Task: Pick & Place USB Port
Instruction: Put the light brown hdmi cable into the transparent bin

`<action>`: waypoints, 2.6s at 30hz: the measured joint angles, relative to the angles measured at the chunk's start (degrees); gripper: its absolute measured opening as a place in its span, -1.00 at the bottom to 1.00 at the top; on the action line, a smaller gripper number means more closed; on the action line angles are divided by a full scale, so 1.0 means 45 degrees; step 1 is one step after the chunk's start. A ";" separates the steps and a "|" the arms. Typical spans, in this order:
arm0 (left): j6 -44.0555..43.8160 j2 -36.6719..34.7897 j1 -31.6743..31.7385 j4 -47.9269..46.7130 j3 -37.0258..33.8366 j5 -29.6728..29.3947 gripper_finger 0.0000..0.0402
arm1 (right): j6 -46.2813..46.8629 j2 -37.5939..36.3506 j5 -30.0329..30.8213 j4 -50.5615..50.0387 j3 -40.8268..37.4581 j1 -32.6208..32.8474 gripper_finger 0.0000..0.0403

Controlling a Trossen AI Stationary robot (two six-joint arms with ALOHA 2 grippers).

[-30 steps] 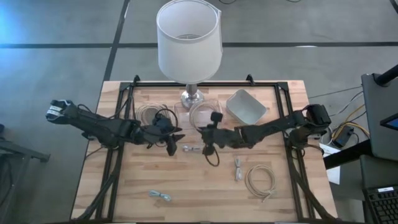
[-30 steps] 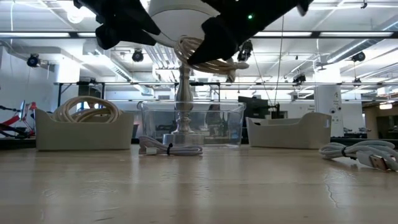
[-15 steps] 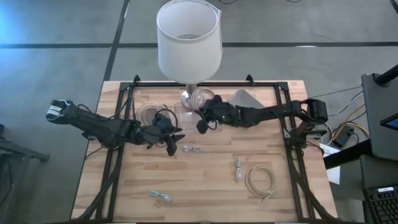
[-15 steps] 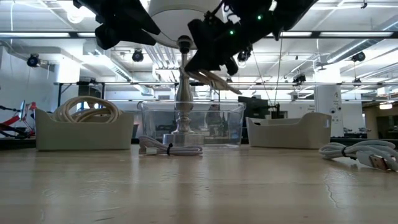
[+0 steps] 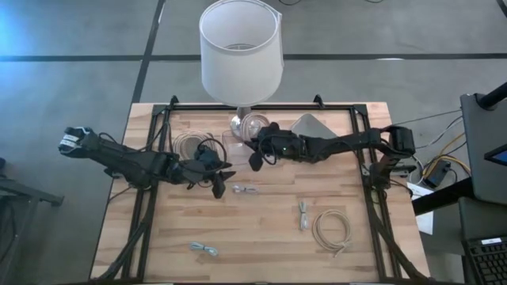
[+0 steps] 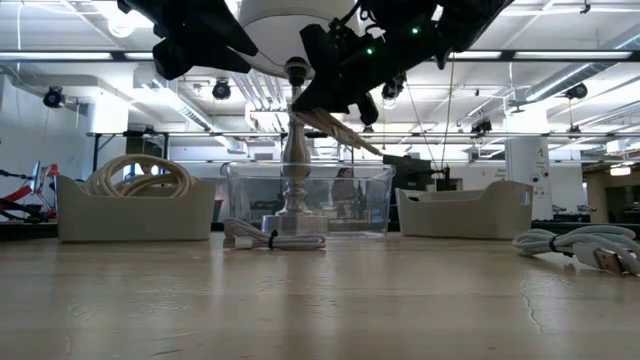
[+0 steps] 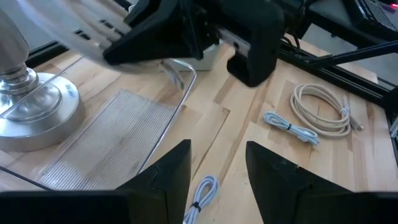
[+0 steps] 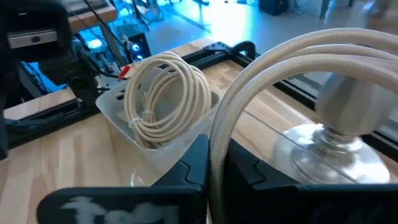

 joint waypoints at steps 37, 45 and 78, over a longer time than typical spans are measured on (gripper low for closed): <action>0.0302 0.0000 -0.0019 -0.0547 -0.0005 0.0006 -0.22 | -0.2158 0.4224 0.1236 -0.1245 0.3410 0.0504 -0.40; 0.0299 0.0000 -0.0021 -0.0755 -0.0005 0.0004 -0.22 | -0.2625 0.4092 0.1229 -0.3310 0.3946 0.0523 -0.29; 0.4714 -0.0238 -0.3206 -0.0561 0.0000 -0.2787 -0.24 | 0.7278 -0.5448 0.1700 -0.8742 -0.3737 0.8662 -0.31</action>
